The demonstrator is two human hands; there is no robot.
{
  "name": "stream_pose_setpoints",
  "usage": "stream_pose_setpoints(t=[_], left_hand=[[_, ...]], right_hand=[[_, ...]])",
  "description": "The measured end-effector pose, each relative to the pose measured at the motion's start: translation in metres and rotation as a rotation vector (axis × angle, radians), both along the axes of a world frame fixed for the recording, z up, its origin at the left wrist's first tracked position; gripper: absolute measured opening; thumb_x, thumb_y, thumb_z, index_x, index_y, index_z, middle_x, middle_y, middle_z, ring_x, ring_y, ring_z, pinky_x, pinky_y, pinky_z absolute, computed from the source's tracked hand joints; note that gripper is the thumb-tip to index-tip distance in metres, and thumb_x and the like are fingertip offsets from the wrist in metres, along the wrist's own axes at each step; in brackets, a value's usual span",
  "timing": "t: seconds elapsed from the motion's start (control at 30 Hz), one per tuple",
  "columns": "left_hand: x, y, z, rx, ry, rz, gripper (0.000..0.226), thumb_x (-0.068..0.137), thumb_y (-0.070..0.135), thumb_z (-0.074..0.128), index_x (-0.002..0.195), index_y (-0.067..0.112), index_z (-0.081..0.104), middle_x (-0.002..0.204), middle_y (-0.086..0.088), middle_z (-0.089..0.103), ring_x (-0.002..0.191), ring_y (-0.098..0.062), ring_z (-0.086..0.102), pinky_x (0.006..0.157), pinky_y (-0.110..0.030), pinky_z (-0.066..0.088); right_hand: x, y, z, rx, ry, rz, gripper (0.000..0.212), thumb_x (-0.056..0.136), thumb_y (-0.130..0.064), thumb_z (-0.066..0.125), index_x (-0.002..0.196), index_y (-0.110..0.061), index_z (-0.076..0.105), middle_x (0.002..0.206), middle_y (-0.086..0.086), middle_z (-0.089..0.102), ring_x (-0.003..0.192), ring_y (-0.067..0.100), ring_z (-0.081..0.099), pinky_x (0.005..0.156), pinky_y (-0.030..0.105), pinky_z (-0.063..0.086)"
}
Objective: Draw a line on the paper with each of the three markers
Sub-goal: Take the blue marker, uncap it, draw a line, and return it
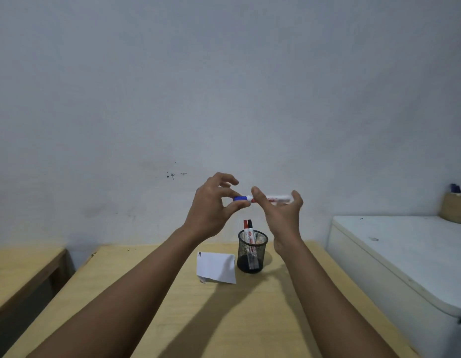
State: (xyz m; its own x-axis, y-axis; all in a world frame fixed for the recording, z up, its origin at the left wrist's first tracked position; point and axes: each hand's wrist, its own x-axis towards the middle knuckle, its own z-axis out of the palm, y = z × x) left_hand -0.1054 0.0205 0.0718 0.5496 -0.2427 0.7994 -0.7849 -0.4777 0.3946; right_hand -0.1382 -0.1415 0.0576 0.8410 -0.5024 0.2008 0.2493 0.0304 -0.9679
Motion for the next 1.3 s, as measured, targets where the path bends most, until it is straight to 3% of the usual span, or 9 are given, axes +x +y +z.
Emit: stream_pose_setpoints(t=[0.07, 0.17, 0.23, 0.33, 0.5, 0.7, 0.8, 0.97, 1.3], left_hand=[[0.005, -0.004, -0.003, -0.041, 0.061, -0.016, 0.022, 0.076, 0.044, 0.076, 0.081, 0.022, 0.076, 0.115, 0.015, 0.055, 0.103, -0.004, 0.054, 0.084, -0.027, 0.044], [0.013, -0.01, -0.012, -0.09, 0.152, 0.017, 0.022, 0.076, 0.043, 0.076, 0.08, 0.021, 0.075, 0.117, 0.011, 0.055, 0.104, -0.006, 0.053, 0.082, -0.027, 0.042], [0.021, -0.015, -0.015, -0.137, 0.229, 0.054, 0.023, 0.076, 0.044, 0.075, 0.08, 0.021, 0.075, 0.117, 0.011, 0.055, 0.105, -0.005, 0.052, 0.078, -0.022, 0.038], [0.035, -0.023, -0.018, -0.168, 0.279, 0.081, 0.025, 0.076, 0.046, 0.075, 0.08, 0.021, 0.075, 0.116, 0.011, 0.055, 0.106, -0.005, 0.052, 0.078, -0.025, 0.04], [0.053, -0.039, -0.022, -0.211, 0.329, 0.041, 0.034, 0.075, 0.064, 0.065, 0.08, 0.031, 0.072, 0.111, 0.01, 0.058, 0.098, -0.006, 0.058, 0.076, -0.028, 0.048], [0.085, -0.046, -0.065, -0.088, 0.542, 0.152, 0.04, 0.079, 0.058, 0.066, 0.105, 0.028, 0.069, 0.105, 0.007, 0.069, 0.089, -0.012, 0.065, 0.084, -0.043, 0.055], [0.098, -0.054, -0.085, -0.001, 0.63, 0.18, 0.044, 0.081, 0.051, 0.068, 0.115, 0.023, 0.065, 0.105, 0.004, 0.072, 0.094, -0.015, 0.066, 0.088, -0.046, 0.054], [0.113, -0.071, -0.1, 0.05, 0.707, 0.2, 0.053, 0.085, 0.045, 0.066, 0.131, 0.021, 0.057, 0.119, -0.002, 0.07, 0.106, -0.022, 0.065, 0.091, -0.051, 0.053], [0.128, -0.085, -0.11, 0.038, 0.657, 0.198, 0.036, 0.089, 0.034, 0.065, 0.123, 0.022, 0.065, 0.112, -0.002, 0.073, 0.097, -0.017, 0.068, 0.088, -0.047, 0.055]], right_hand=[[0.002, 0.002, -0.01, -0.139, -0.069, -0.094, 0.096, 0.066, -0.059, 0.087, 0.146, -0.034, 0.037, 0.138, -0.002, 0.043, 0.119, 0.011, 0.05, 0.104, 0.045, 0.041], [0.009, 0.001, -0.02, -0.392, -0.097, -0.088, 0.01, 0.085, -0.052, 0.074, 0.092, -0.049, 0.066, 0.117, -0.023, 0.059, 0.097, -0.013, 0.059, 0.107, 0.052, 0.03], [0.017, -0.006, -0.027, -0.56, -0.103, -0.103, 0.018, 0.093, -0.046, 0.067, 0.076, -0.048, 0.065, 0.1, -0.029, 0.064, 0.102, -0.007, 0.061, 0.096, 0.035, 0.016], [0.028, -0.016, -0.034, -0.786, -0.139, -0.127, 0.013, 0.095, -0.042, 0.065, 0.084, -0.048, 0.064, 0.091, -0.033, 0.061, 0.11, 0.002, 0.049, 0.086, 0.026, 0.011], [0.046, -0.032, -0.044, -0.767, -0.218, -0.09, 0.019, 0.09, -0.026, 0.076, 0.108, -0.021, 0.078, 0.091, -0.015, 0.069, 0.084, 0.007, 0.065, 0.082, 0.035, 0.044], [0.075, -0.051, -0.045, -0.665, -0.123, -0.095, 0.062, 0.093, -0.012, 0.074, 0.147, -0.022, 0.045, 0.093, -0.013, 0.064, 0.072, -0.001, 0.065, 0.057, 0.006, 0.048], [0.085, -0.055, -0.055, -0.775, -0.084, -0.045, 0.079, 0.094, -0.01, 0.071, 0.155, -0.034, 0.028, 0.098, -0.017, 0.06, 0.071, 0.004, 0.067, 0.061, 0.014, 0.054], [0.1, -0.058, -0.073, -0.874, 0.058, -0.011, 0.065, 0.095, -0.012, 0.07, 0.15, -0.032, 0.042, 0.102, -0.006, 0.063, 0.076, 0.018, 0.069, 0.074, 0.044, 0.06], [0.115, -0.06, -0.097, -1.139, 0.288, 0.003, 0.038, 0.105, -0.032, 0.047, 0.143, -0.034, 0.048, 0.122, -0.002, 0.062, 0.113, 0.02, 0.059, 0.096, 0.045, 0.034]])
